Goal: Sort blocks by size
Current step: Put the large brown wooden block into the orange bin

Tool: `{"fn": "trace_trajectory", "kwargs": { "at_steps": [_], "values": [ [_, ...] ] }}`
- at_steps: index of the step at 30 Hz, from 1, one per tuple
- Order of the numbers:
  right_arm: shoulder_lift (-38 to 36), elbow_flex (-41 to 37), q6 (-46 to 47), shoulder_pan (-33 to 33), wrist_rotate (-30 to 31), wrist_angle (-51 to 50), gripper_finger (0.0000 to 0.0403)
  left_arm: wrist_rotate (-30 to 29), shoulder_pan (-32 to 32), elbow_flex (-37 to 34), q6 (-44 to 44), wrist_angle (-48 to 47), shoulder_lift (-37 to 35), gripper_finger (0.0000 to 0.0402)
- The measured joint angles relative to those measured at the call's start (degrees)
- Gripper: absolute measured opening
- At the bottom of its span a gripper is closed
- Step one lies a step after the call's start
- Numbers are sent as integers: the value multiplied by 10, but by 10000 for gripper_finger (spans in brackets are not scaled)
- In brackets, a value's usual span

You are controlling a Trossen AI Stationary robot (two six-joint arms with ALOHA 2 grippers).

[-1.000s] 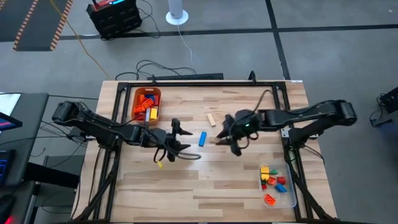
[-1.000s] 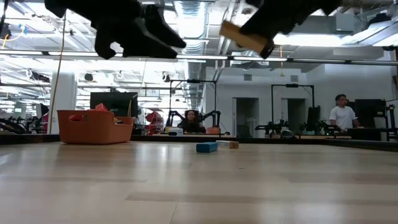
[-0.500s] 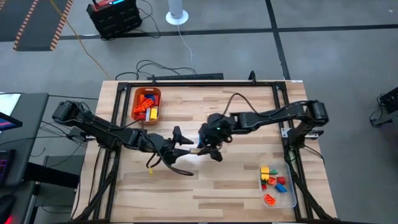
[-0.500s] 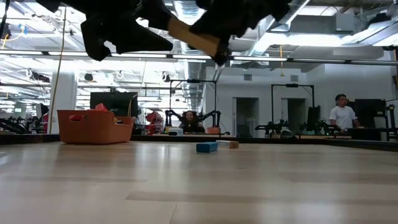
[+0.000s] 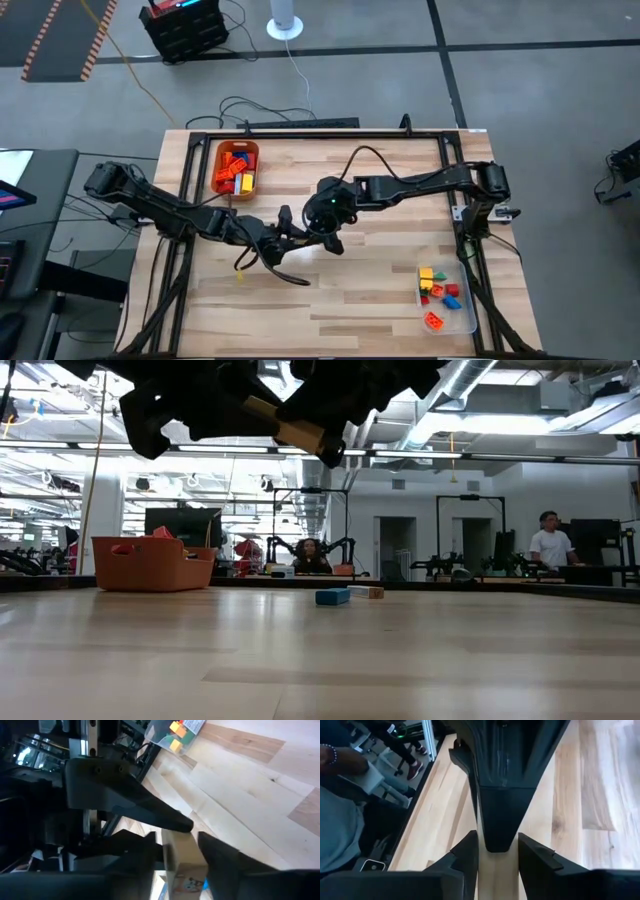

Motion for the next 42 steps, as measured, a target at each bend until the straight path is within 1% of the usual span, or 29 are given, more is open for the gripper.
{"fn": "trace_trajectory", "kwargs": {
  "at_steps": [5, 8, 10, 12, 14, 15, 18, 19, 20, 22, 24, 26, 28, 30, 32, 33, 36, 37, 39, 41, 42],
  "values": [
    [0, 0, 0, 0, -2, 2, 160, -5, 0, 0, 0, 1, 0, 51],
    [-1, 0, -2, 0, -1, -7, 180, -18, 0, 0, -6, -6, 0, 49],
    [-9, 0, -3, -1, 0, -34, 193, -21, 0, 0, -12, -18, 0, 49],
    [-19, 0, -7, -1, 5, -67, 205, -38, -1, 1, -23, -39, 0, 49],
    [-33, 0, -14, -1, 8, -130, 214, -109, -1, 0, -38, -95, -3, 49],
    [-39, 0, -15, -1, 20, -156, 217, -158, 0, 0, -52, -129, -6, 50],
    [-51, 0, -4, 1, 86, -244, 220, -322, 8, 0, -130, -252, -29, 57],
    [-53, 0, 1, 3, 113, -262, 220, -355, 14, 0, -169, -305, -40, 58],
    [-55, 0, 6, 6, 139, -277, 219, -369, 23, 0, -211, -359, -51, 58],
    [-55, 0, 8, 9, 175, -299, 217, -370, 46, -1, -311, -450, -75, 58],
    [-55, 0, 7, 12, 187, -303, 215, -358, 78, -1, -431, -525, -103, 58],
    [-54, 0, 7, 13, 189, -298, 213, -345, 120, -1, -536, -574, -125, 58],
    [-54, 0, 1, 12, 190, -286, 212, -334, 161, -1, -601, -601, -140, 58],
    [-53, 0, 0, 11, 191, -265, 212, -329, 196, -1, -632, -601, -152, 58],
    [-53, 0, 0, 11, 192, -247, 212, -329, 222, -1, -631, -587, -156, 58],
    [-53, 0, 0, 12, 192, -242, 212, -329, 233, -1, -617, -571, -156, 58],
    [-53, 0, 0, 13, 192, -242, 212, -323, 272, -1, -545, -502, -154, 58],
    [-53, 0, -1, 13, 192, -242, 212, -309, 289, 0, -513, -476, -151, 58],
    [-53, 0, -2, 13, 192, -239, 212, -257, 332, 0, -458, -437, -144, 58],
    [-53, 0, -3, 15, 195, -236, 212, -196, 380, 0, -427, -418, -130, 58],
    [-53, 0, -5, 17, 195, -236, 212, -177, 406, 0, -421, -417, -122, 58]
  ]
}}
